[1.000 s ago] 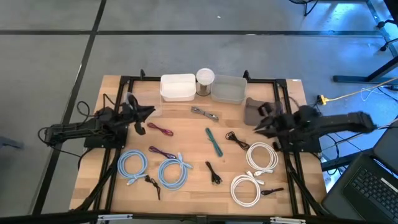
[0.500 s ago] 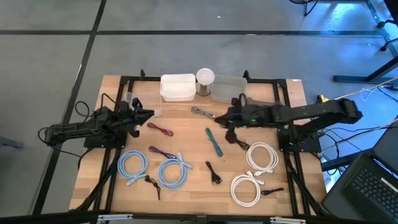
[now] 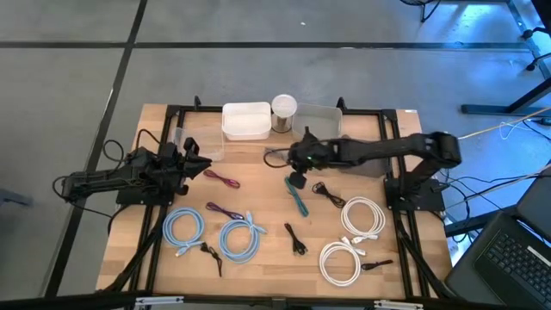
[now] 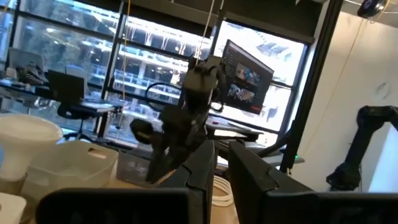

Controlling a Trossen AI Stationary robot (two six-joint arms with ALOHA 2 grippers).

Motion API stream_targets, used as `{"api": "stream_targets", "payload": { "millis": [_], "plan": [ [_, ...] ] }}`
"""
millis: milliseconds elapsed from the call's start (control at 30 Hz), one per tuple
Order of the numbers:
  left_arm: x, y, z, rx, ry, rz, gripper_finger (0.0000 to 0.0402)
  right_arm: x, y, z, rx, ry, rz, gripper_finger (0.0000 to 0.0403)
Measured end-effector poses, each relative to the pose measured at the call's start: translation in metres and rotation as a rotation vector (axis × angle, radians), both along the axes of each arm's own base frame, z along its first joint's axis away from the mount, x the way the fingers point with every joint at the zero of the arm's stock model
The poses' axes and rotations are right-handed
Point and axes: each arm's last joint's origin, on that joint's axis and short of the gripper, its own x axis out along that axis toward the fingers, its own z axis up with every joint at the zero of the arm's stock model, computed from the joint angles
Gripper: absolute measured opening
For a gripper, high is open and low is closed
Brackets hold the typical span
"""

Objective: Pick & Place USB Port
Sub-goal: Put the black and white USB cable into the white bin

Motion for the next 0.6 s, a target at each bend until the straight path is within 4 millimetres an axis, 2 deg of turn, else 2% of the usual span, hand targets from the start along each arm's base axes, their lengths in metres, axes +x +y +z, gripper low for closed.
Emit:
{"api": "stream_targets", "payload": {
  "millis": [300, 600],
  "plan": [
    [0.0, 0.0, 0.0, -0.001, 0.003, 0.0, 0.0041, 0.025, -0.03, -0.028, -0.007, 0.221, 0.019, 0.0044],
    [0.0, 0.0, 0.0, -0.001, 0.003, 0.0, 0.0041, 0.048, -0.039, -0.046, 0.02, 0.285, 0.046, 0.0125]
  ]
}}
